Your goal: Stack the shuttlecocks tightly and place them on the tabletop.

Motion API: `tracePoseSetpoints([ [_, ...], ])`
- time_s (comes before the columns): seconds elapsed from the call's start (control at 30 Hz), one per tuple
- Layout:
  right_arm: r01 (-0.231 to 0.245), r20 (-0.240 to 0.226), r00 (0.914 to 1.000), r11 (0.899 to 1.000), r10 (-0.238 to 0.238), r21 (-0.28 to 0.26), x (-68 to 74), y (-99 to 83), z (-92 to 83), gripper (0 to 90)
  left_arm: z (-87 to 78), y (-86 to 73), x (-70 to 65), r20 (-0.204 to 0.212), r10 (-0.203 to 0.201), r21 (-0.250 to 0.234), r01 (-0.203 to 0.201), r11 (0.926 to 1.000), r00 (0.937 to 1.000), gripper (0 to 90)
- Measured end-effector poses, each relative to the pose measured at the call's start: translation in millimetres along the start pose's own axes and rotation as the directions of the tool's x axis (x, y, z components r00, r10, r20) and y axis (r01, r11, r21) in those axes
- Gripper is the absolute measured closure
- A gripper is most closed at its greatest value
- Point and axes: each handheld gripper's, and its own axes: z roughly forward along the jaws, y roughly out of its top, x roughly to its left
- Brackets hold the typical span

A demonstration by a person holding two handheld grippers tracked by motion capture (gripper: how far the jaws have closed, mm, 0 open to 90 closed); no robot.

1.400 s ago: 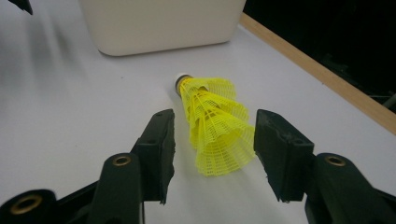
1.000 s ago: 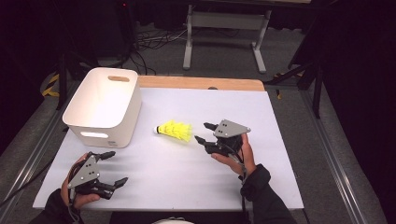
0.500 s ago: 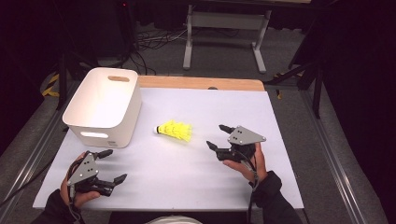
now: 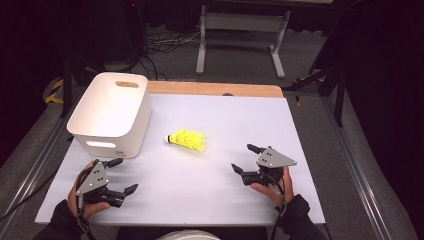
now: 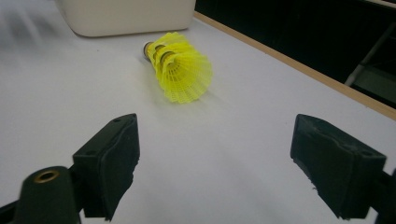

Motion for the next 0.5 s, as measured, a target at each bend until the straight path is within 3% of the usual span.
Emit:
tracePoseSetpoints([
  [0.17,0.023,0.039,0.9990,1.000,-0.024,0.012,6.6,-6.5,-4.3,14.1,-3.8,0.1,-2.2,0.000,0.009,-0.011,-0.009,0.9999,1.0000,6.2],
  [0.5,0.033,0.028,0.9991,0.999,-0.034,0.004,10.6,-13.4,-4.4,7.2,-5.9,-1.4,-1.4,0.005,0.016,-0.016,-0.016,0.9998,0.9999,5.9],
])
